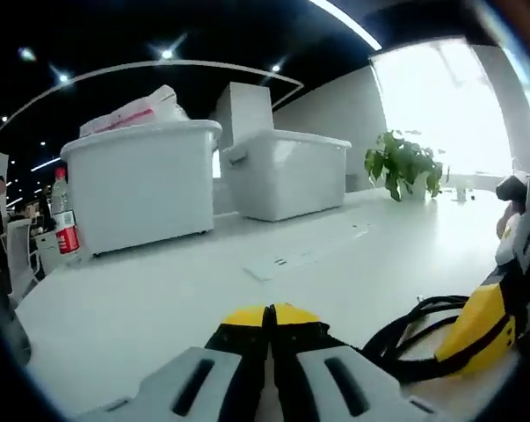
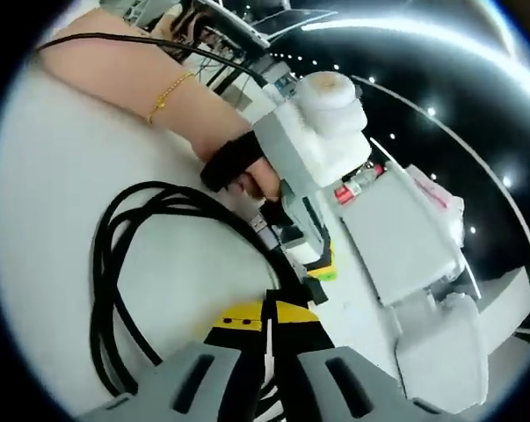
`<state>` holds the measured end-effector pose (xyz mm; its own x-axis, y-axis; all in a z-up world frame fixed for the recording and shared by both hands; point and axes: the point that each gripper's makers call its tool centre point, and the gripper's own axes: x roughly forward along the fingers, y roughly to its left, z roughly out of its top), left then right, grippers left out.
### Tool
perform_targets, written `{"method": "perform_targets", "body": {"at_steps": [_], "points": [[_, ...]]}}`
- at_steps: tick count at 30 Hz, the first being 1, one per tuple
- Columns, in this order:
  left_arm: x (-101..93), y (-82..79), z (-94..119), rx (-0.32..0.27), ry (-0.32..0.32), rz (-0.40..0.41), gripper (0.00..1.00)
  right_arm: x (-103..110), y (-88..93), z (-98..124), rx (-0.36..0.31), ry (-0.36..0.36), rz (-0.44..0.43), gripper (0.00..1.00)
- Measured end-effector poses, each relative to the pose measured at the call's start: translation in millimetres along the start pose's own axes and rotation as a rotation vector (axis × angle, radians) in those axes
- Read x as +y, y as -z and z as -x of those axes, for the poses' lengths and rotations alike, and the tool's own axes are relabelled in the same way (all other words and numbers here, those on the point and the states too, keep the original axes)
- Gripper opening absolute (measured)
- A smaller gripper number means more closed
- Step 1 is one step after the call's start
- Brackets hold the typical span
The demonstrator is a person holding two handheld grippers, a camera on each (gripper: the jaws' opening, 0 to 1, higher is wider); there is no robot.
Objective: Coil the Type-C to USB data cable on the desktop and secure it with Velcro straps.
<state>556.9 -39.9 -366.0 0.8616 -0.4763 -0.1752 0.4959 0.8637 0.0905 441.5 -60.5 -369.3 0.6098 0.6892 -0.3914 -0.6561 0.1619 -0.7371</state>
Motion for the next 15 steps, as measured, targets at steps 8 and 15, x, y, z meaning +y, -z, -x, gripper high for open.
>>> {"method": "perform_targets", "body": {"at_steps": [8, 15], "points": [[-4.4, 5.5, 1.8, 0.027, 0.019, 0.020, 0.02, -30.5, -2.1, -3.6, -0.111, 0.002, -0.268, 0.01], [-7.7, 8.0, 4.0, 0.041, 0.032, 0.042, 0.02, -46.1, 8.5, -29.9, -0.102, -0.043, -0.380, 0.01]]}}
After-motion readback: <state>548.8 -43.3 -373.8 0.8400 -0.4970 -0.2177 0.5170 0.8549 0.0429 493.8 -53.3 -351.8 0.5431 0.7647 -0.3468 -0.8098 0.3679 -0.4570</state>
